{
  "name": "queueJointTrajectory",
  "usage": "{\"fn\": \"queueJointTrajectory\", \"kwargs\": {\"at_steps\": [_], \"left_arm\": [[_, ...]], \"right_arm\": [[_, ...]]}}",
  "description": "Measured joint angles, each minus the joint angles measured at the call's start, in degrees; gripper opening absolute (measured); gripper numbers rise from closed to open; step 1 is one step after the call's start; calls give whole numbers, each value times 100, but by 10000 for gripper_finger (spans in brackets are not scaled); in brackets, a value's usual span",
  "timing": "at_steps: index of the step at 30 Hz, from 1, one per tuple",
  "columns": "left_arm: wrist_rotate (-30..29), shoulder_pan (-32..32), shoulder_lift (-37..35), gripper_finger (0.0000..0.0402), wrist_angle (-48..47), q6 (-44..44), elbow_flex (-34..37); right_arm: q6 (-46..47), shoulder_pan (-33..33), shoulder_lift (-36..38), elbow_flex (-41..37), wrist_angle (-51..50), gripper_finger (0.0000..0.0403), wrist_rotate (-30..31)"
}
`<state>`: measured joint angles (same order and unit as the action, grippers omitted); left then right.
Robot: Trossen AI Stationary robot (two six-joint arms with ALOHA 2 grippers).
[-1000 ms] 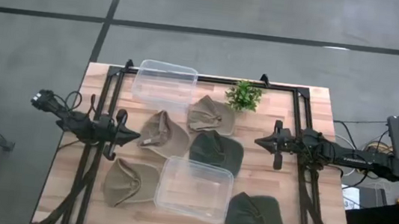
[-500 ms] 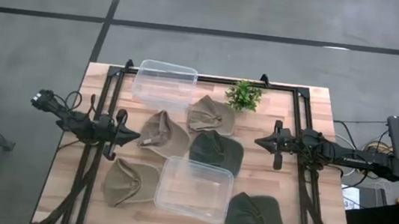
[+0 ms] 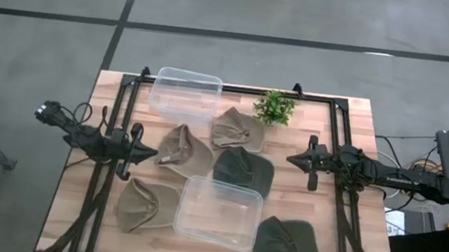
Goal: Pick & Place hat
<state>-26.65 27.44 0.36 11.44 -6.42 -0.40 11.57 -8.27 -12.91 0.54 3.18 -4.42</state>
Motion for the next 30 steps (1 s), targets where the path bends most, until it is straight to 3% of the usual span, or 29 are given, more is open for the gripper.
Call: {"fn": "queueJointTrajectory", "kwargs": {"at_steps": [15,30], "left_arm": [[-1,2,1,0,0,0,0],[-1,0,2,0,0,0,0]], "right_arm": [[21,-4,0,1,244,9,2],[1430,5,-49,4,841,10,187]]}}
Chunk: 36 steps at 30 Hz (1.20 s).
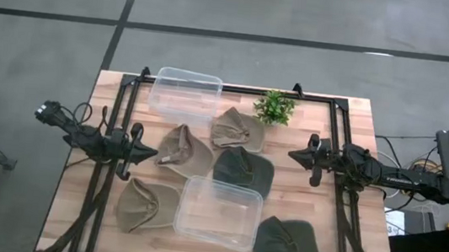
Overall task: Pick & Place hat
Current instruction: Put the bottom gray cap into the bottom transparent bin
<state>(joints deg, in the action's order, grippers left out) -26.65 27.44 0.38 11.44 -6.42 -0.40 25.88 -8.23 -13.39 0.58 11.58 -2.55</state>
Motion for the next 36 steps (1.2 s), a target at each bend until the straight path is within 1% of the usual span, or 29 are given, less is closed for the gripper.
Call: {"fn": "queueJointTrajectory", "kwargs": {"at_steps": [3,6,9,13,15,17,19,22,25,29,32,36], "left_arm": [[0,0,0,0,0,0,0],[1,0,-1,0,0,0,0],[0,0,0,0,0,0,0],[0,0,-2,0,0,0,0],[0,0,1,0,0,0,0],[0,0,-2,0,-2,0,0],[0,0,-2,0,-2,0,0],[0,0,-1,0,0,0,0],[1,0,1,0,0,0,0],[0,0,-1,0,0,0,0],[0,0,1,0,-1,0,0],[1,0,0,0,-1,0,0]], "right_arm": [[281,0,-162,0,-31,24,-16],[535,2,-433,0,-87,59,-311],[860,8,-763,0,29,105,-910],[1290,10,-1085,23,39,153,-1970],[1456,32,-1267,67,19,166,-2416],[1478,143,-1419,116,16,171,-2540],[1321,319,-1568,201,16,173,-2614],[901,608,-1796,455,-5,173,-2921],[584,942,-2058,929,-484,172,-2848],[179,1388,-2566,1773,-2286,169,-2279],[244,1693,-3076,2394,-3576,166,-2065],[469,2115,-3832,2930,-4536,166,-1903]]}}
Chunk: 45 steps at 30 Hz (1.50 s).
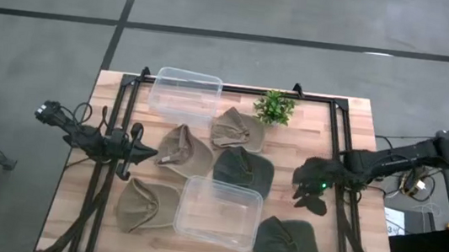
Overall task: Pick & Place hat
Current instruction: Put the bottom gray cap into the bottom transparent bin
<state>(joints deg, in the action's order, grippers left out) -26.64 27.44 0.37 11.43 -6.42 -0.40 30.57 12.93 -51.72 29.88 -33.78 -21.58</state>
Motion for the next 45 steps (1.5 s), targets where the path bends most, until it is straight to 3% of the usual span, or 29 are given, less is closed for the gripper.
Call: {"fn": "queueJointTrajectory", "kwargs": {"at_steps": [10,18,24,31,45], "left_arm": [[-1,0,-1,0,-1,0,0],[-1,0,0,0,-6,0,0],[1,0,0,0,-9,0,0],[-1,0,-1,0,-51,0,0],[0,0,45,0,-100,0,0]], "right_arm": [[229,921,-1818,822,-170,166,-71],[-229,1124,-3107,1293,-199,152,-75],[-271,1165,-3613,1421,-204,116,-227],[-230,1235,-3568,1505,-581,21,-527],[71,1235,-2216,2648,-3543,11,317]]}}
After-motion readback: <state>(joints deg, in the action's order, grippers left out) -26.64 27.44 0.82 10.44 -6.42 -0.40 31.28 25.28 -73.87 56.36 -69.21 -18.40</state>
